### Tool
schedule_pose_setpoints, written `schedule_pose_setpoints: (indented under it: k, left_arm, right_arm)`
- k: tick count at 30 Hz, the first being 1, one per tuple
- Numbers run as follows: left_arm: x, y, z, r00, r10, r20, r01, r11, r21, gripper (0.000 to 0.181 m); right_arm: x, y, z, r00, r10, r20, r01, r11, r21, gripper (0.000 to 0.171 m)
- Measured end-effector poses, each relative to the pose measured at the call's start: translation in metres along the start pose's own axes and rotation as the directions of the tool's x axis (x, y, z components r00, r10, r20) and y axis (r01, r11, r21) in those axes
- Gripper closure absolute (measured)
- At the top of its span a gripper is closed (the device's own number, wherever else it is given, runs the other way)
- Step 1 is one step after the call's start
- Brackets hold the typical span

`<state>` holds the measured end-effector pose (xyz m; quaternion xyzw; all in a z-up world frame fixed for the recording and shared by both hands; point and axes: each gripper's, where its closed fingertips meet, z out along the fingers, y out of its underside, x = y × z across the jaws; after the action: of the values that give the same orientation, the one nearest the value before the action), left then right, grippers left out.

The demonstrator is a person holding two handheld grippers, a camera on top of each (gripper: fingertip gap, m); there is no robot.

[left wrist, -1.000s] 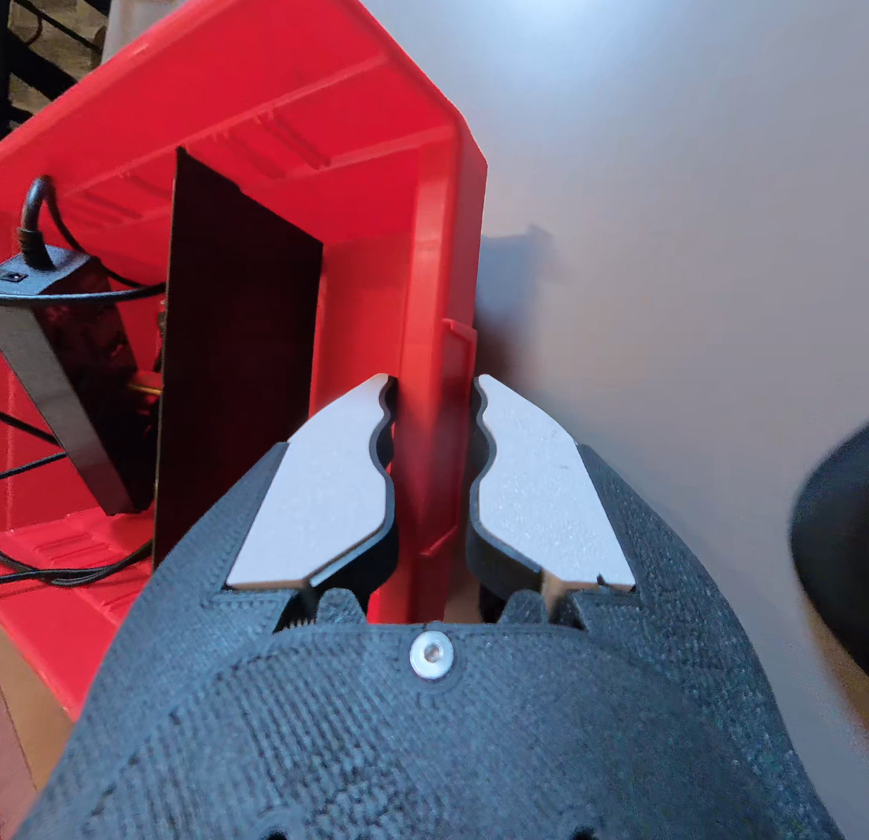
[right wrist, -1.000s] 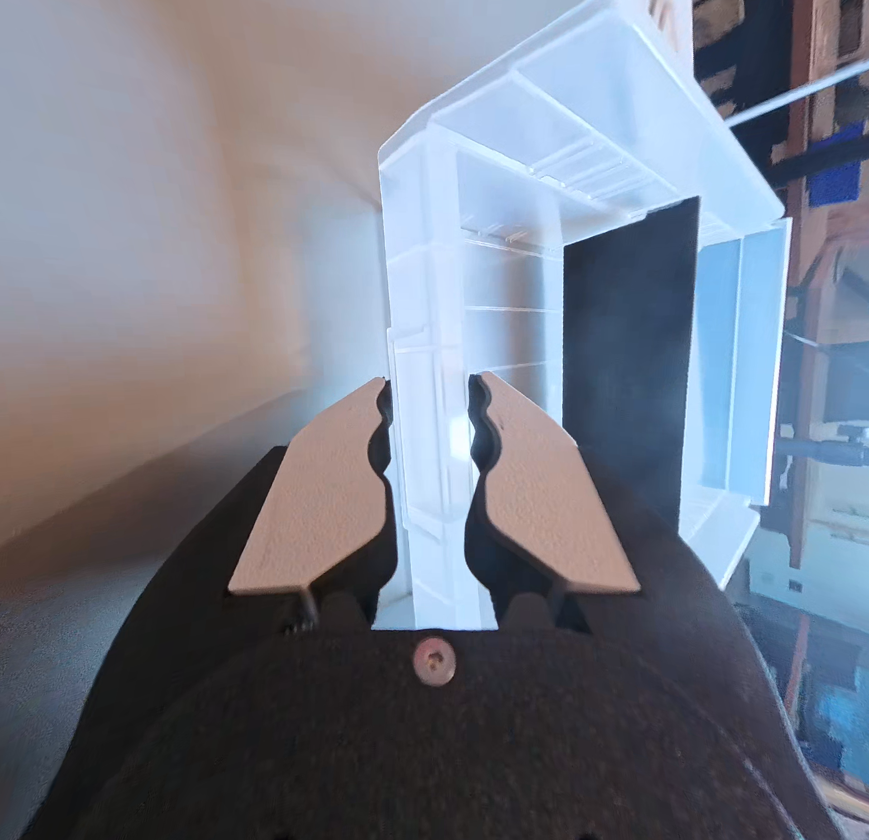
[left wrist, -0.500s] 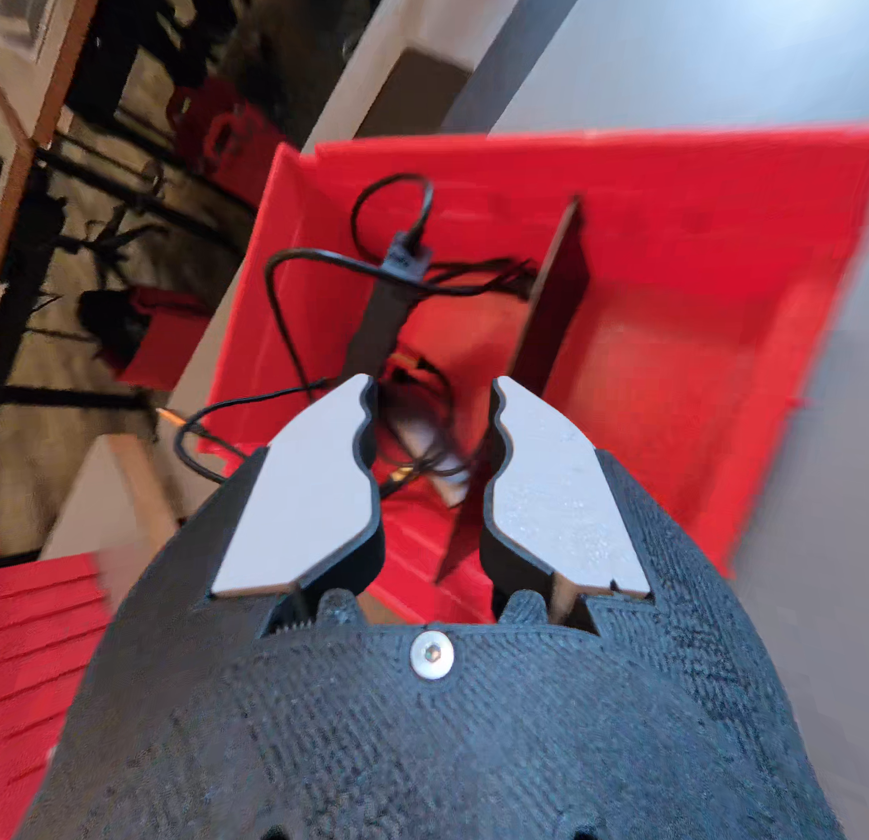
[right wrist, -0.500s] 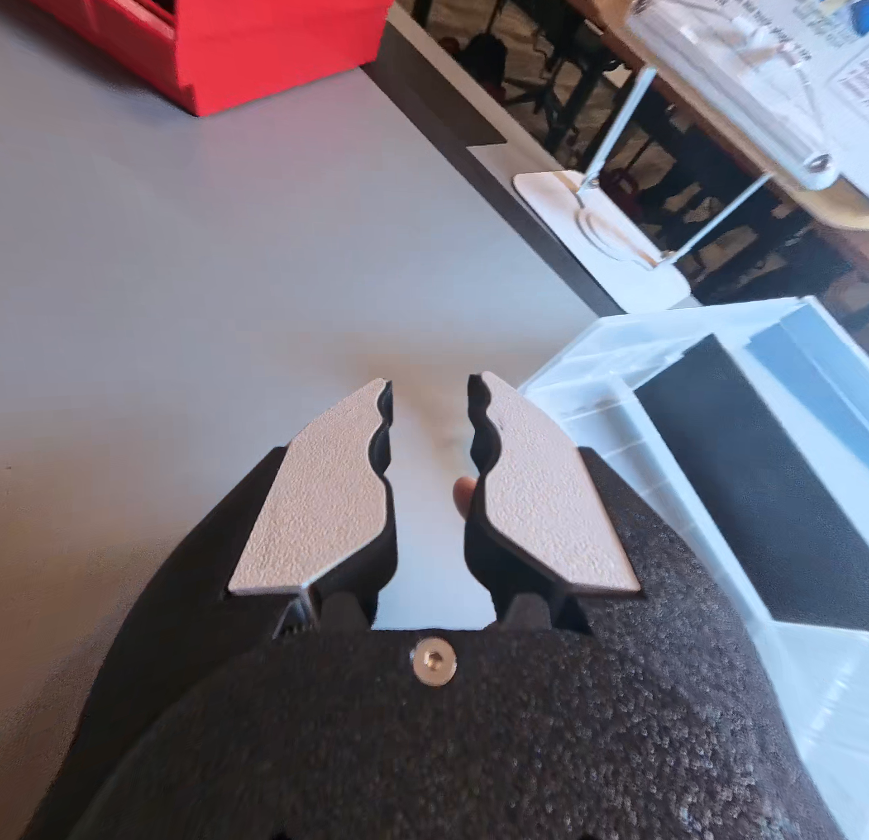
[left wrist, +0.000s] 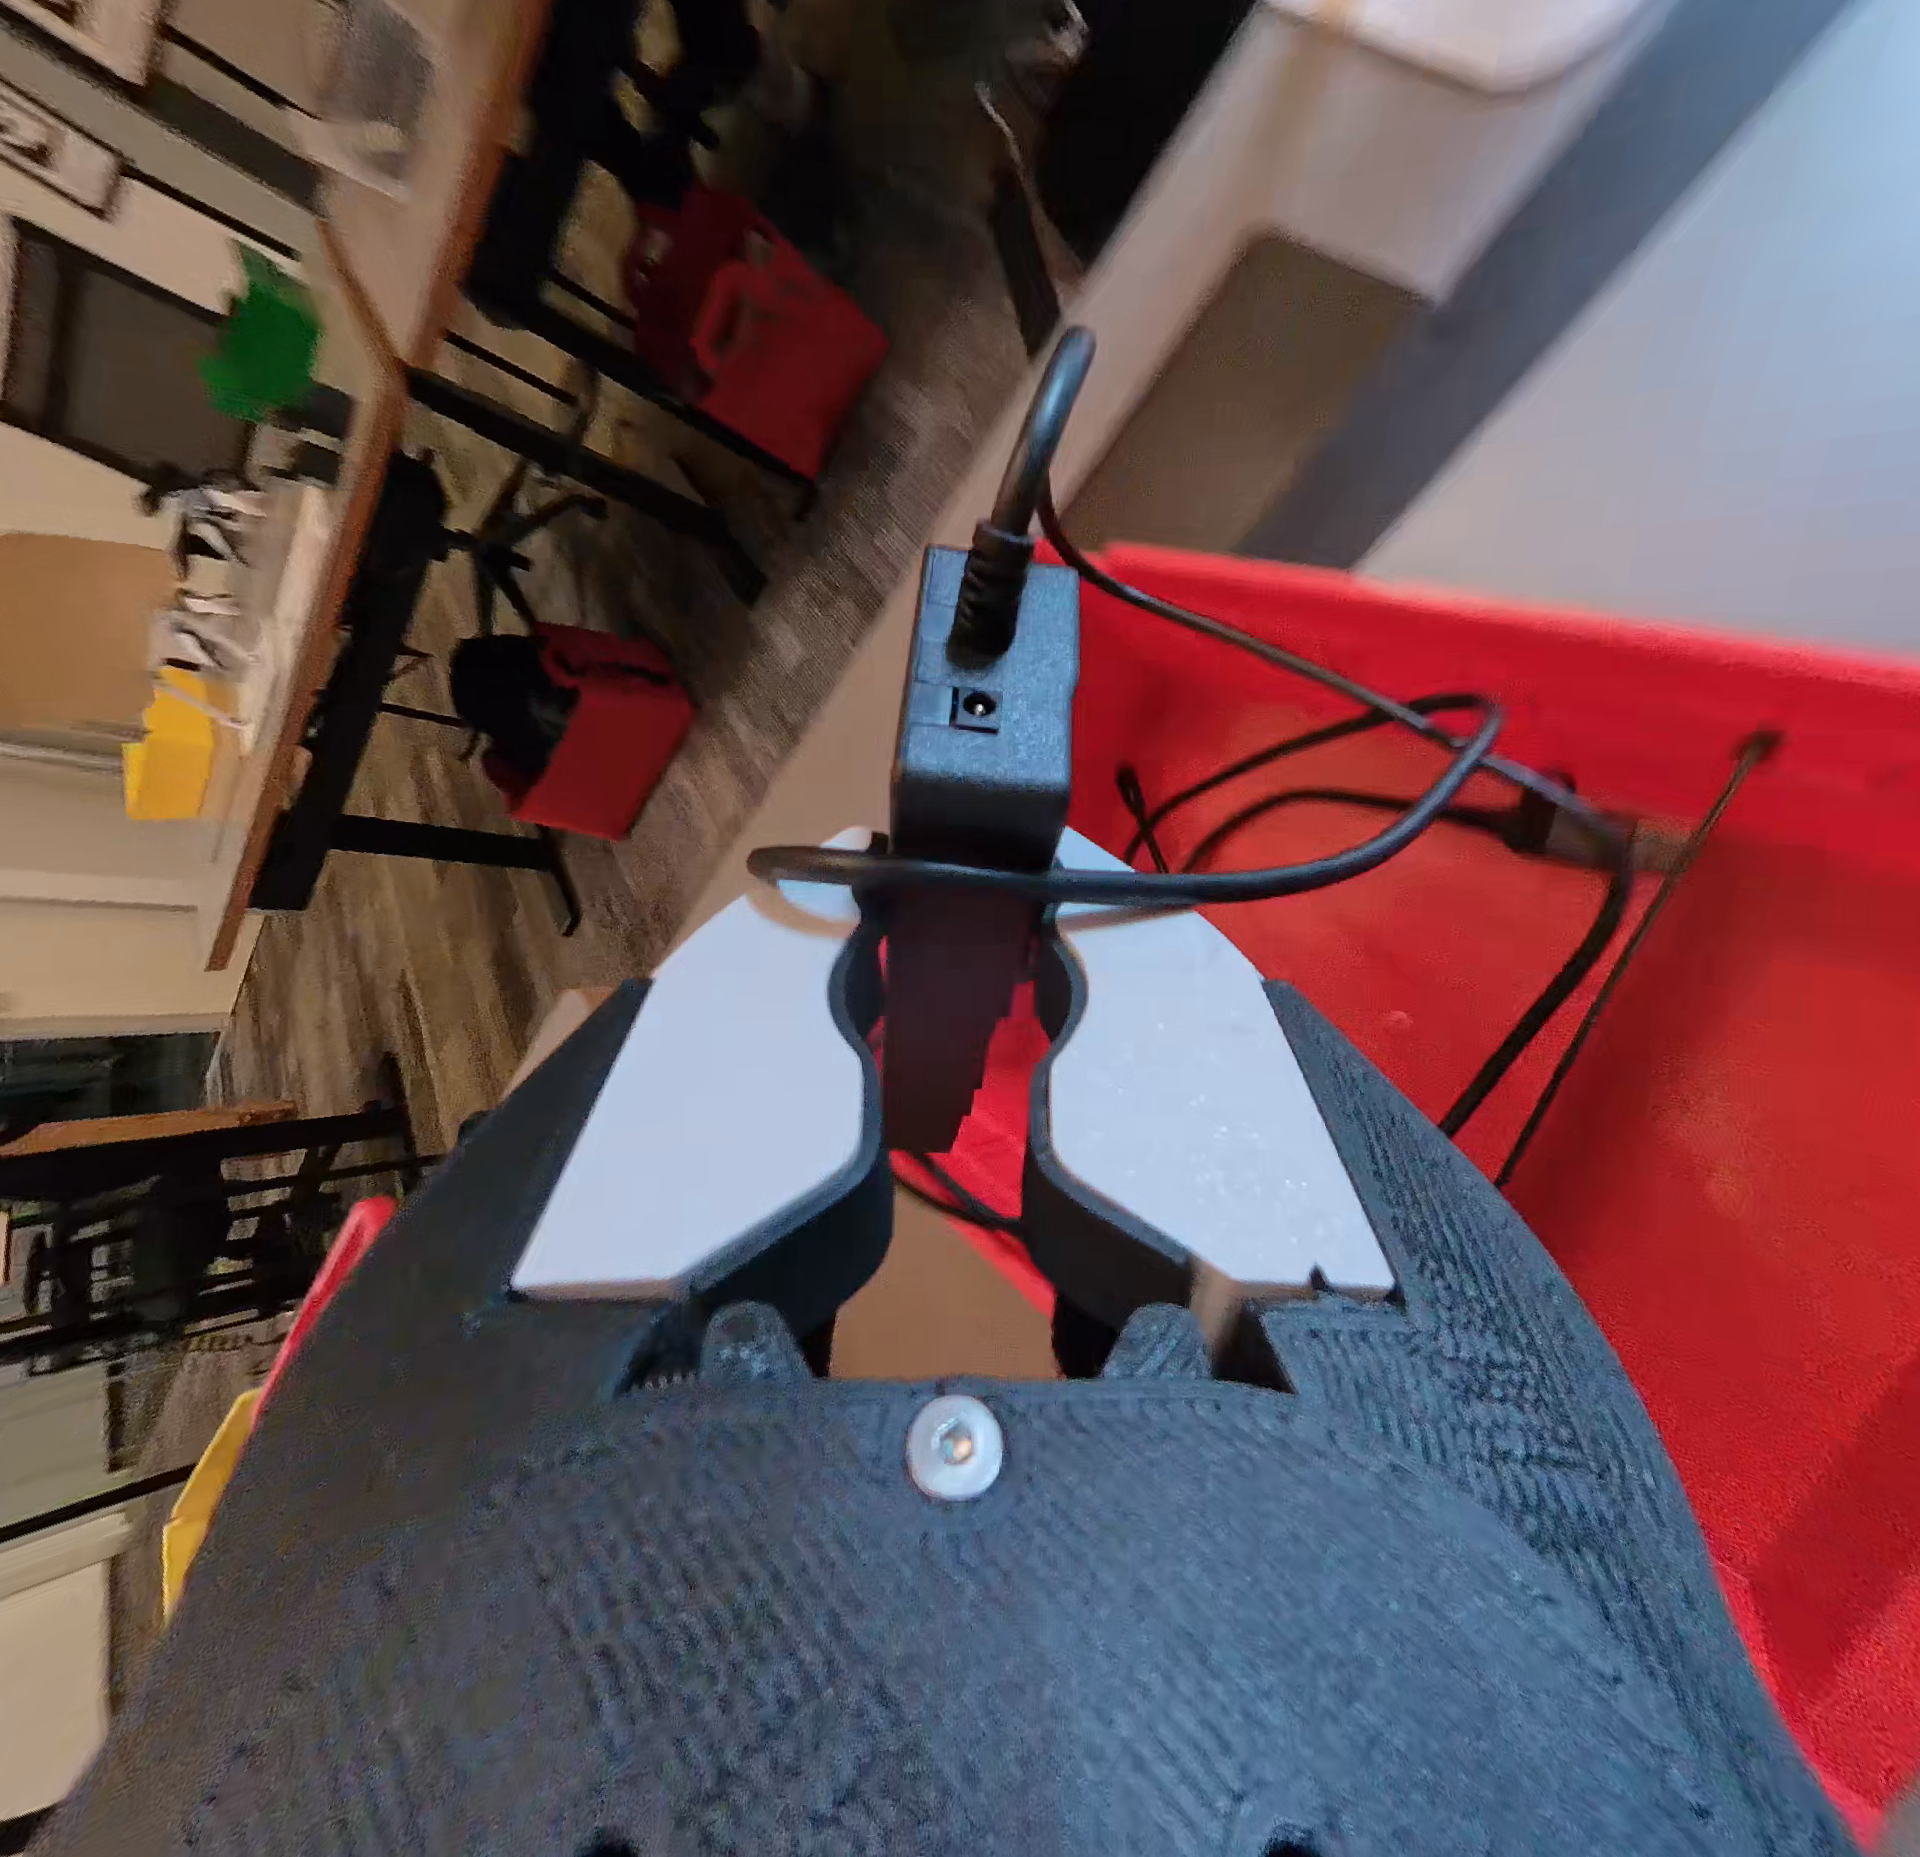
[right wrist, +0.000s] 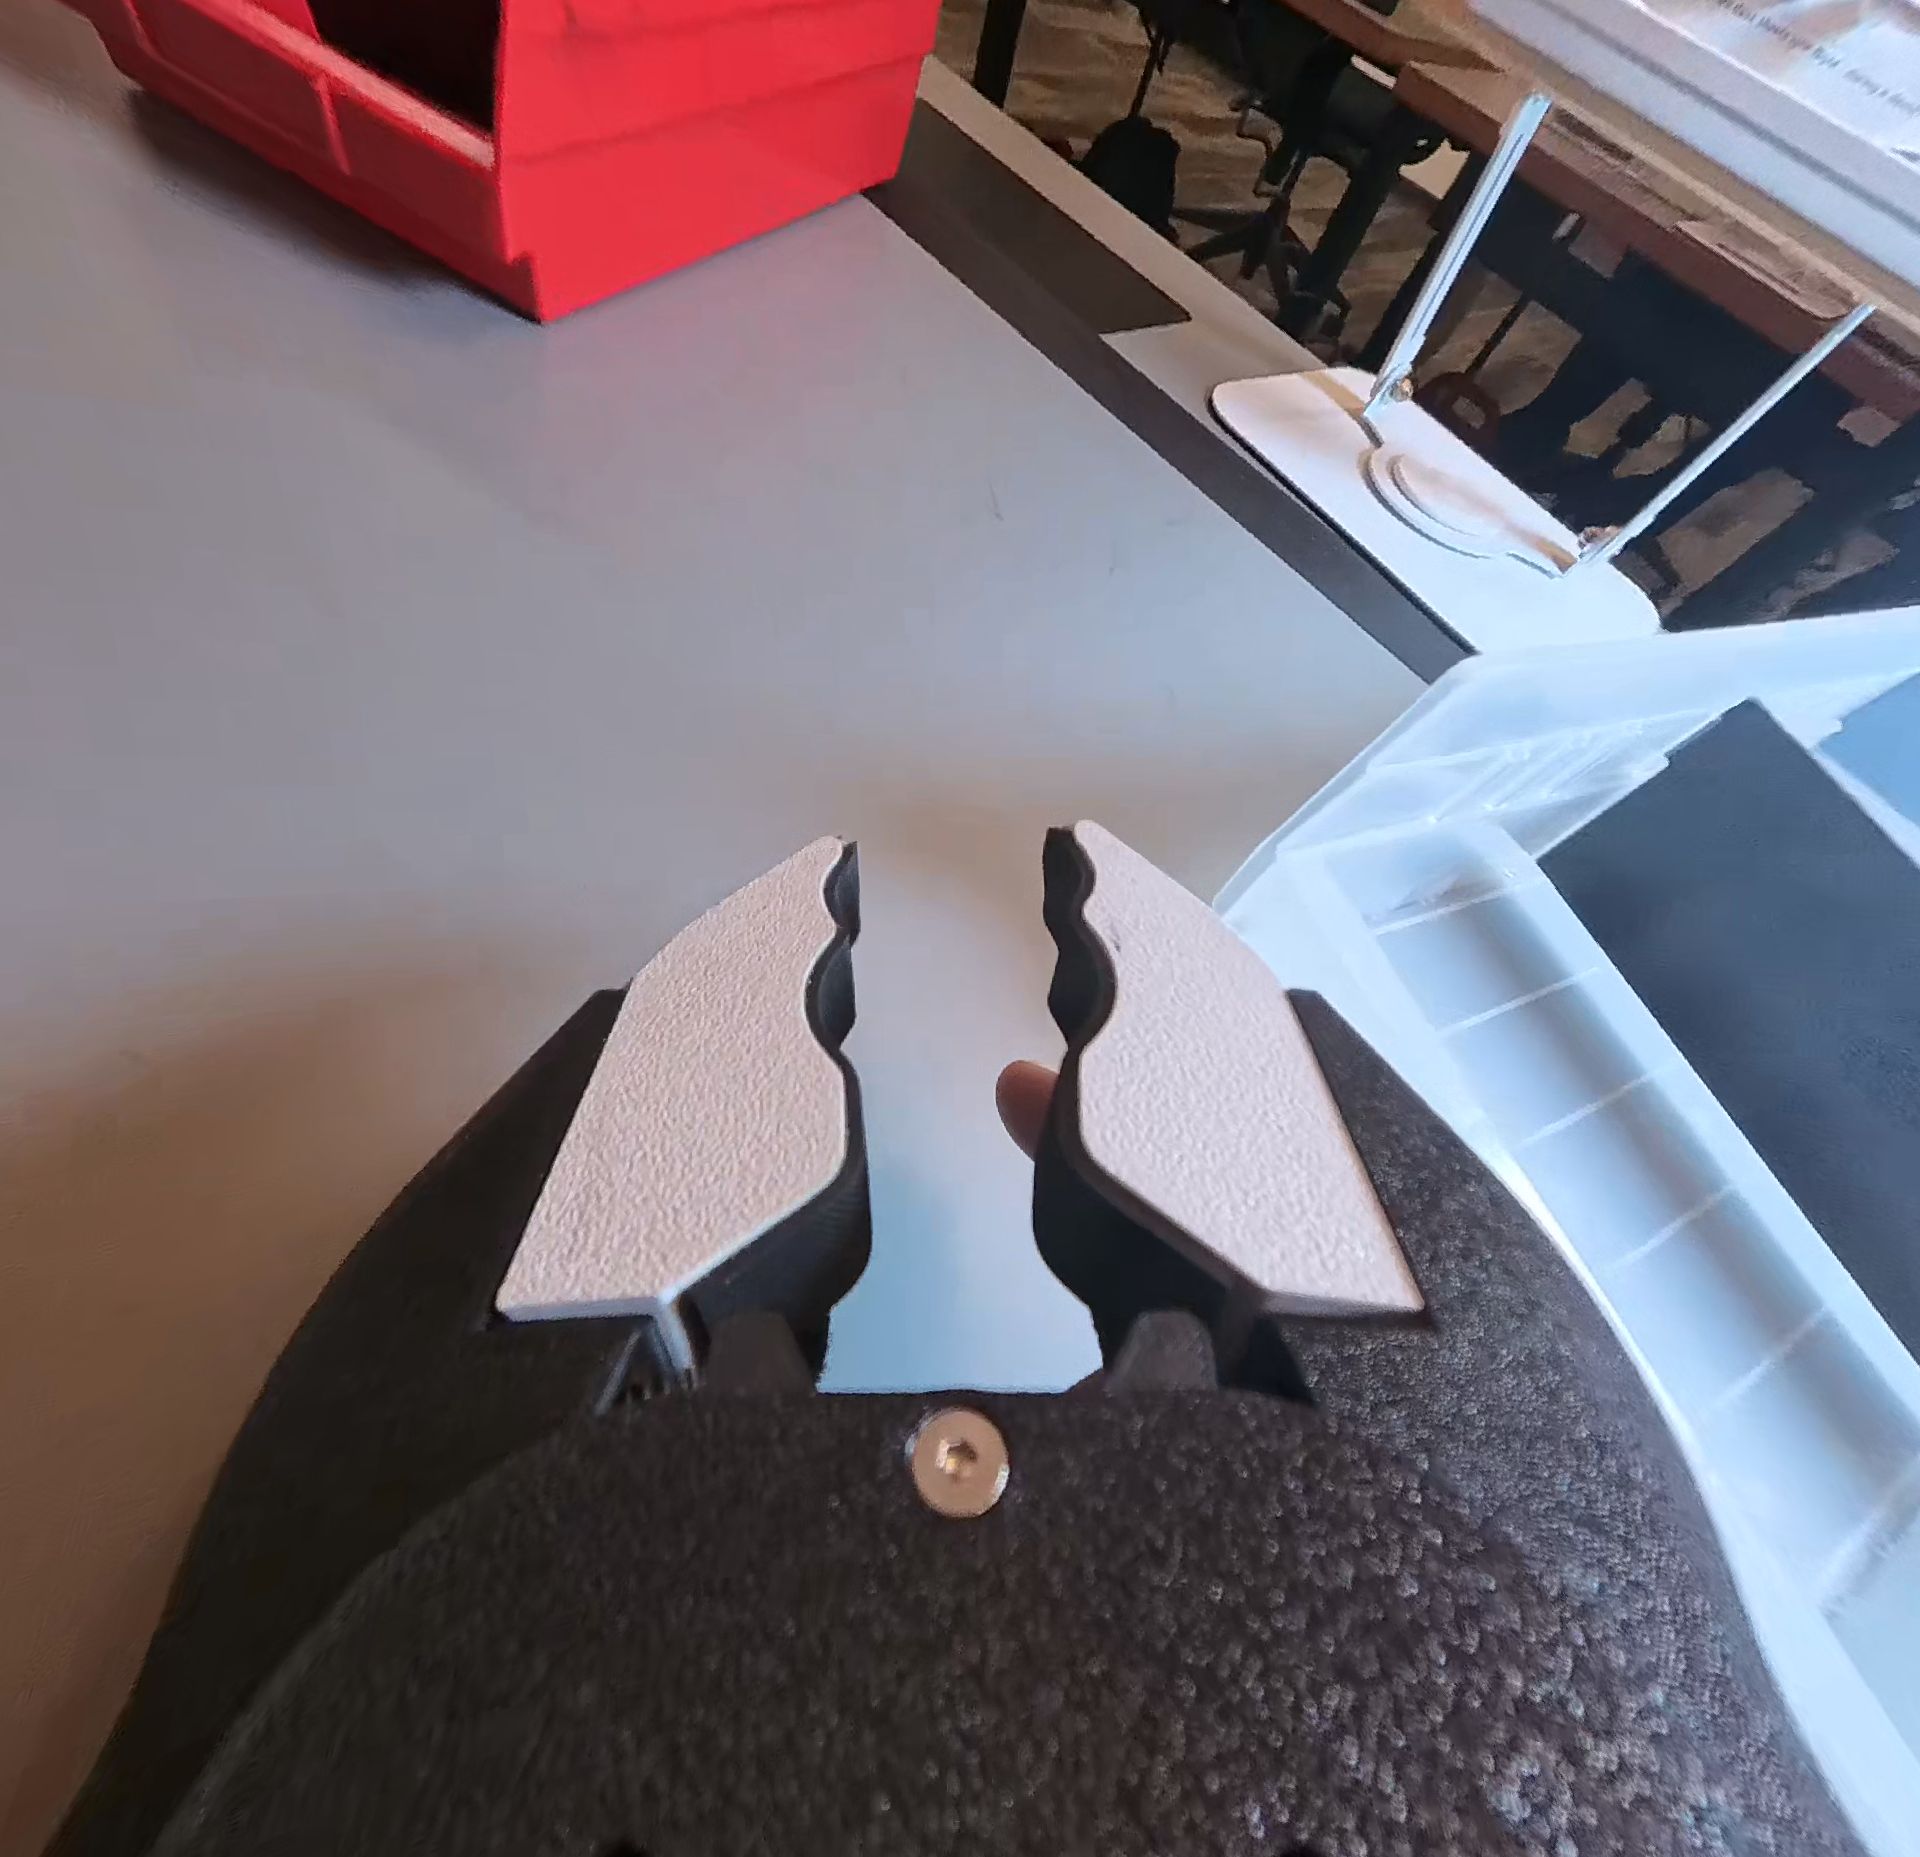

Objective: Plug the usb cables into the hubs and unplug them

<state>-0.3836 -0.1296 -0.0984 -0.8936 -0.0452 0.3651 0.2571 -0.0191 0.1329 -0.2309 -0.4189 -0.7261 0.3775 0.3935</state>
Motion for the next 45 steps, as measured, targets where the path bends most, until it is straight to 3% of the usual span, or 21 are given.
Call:
schedule_pose_setpoints:
  k: [3,6,10,13,17,22,26,28,30,34,38,41,45]
  left_arm:
    - [-0.039,-0.040,-0.062,0.995,-0.101,0.019,0.099,0.992,0.080,0.155]
    - [-0.048,-0.088,-0.122,0.984,-0.172,-0.038,0.176,0.965,0.195,0.155]
    - [-0.020,-0.152,-0.189,0.968,-0.190,-0.161,0.238,0.898,0.371,0.156]
    - [0.026,-0.181,-0.209,0.943,-0.178,-0.280,0.290,0.854,0.432,0.156]
    - [0.108,-0.191,-0.196,0.854,-0.185,-0.486,0.407,0.819,0.404,0.155]
    - [0.224,-0.163,-0.133,0.680,-0.247,-0.690,0.506,0.840,0.198,0.155]
    - [0.292,-0.140,-0.085,0.546,-0.333,-0.768,0.550,0.834,0.029,0.155]
    - [0.305,-0.143,-0.073,0.464,-0.383,-0.799,0.625,0.780,-0.011,0.155]
    - [0.308,-0.147,-0.068,0.388,-0.425,-0.818,0.674,0.736,-0.063,0.155]
    - [0.310,-0.154,-0.065,0.399,-0.426,-0.812,0.689,0.723,-0.041,0.156]
    - [0.311,-0.155,-0.071,0.496,-0.394,-0.774,0.654,0.756,0.034,0.155]
    - [0.314,-0.158,-0.079,0.558,-0.372,-0.742,0.635,0.767,0.093,0.155]
    - [0.306,-0.159,-0.083,0.645,-0.373,-0.667,0.619,0.766,0.170,0.155]
  right_arm:
    - [-0.004,-0.017,0.000,1.000,0.006,0.015,-0.007,0.999,0.048,0.137]
    - [-0.009,-0.044,-0.002,1.000,-0.025,0.017,0.023,0.994,0.109,0.137]
    - [-0.016,-0.098,-0.012,0.997,-0.073,0.000,0.071,0.971,0.230,0.137]
    - [-0.015,-0.139,-0.026,0.996,-0.078,-0.032,0.084,0.940,0.331,0.138]
    - [-0.005,-0.175,-0.055,0.997,-0.024,-0.074,0.054,0.892,0.448,0.140]
    - [0.003,-0.187,-0.093,0.999,0.048,-0.007,-0.038,0.877,0.480,0.143]
    - [-0.051,-0.168,-0.084,0.962,-0.015,0.273,-0.063,0.960,0.273,0.145]
    - [-0.086,-0.144,-0.066,0.911,-0.002,0.412,-0.046,0.993,0.107,0.142]
    - [-0.100,-0.121,-0.038,0.908,0.023,0.419,-0.019,1.000,-0.014,0.139]
    - [-0.069,-0.080,0.012,0.982,-0.008,0.189,0.046,0.979,-0.200,0.131]
    - [-0.036,-0.072,0.026,0.994,0.046,0.104,-0.017,0.964,-0.265,0.129]
    - [-0.039,-0.071,0.037,0.977,0.126,0.173,-0.069,0.950,-0.303,0.125]
    - [-0.047,-0.078,0.052,0.947,0.203,0.251,-0.143,0.961,-0.236,0.145]
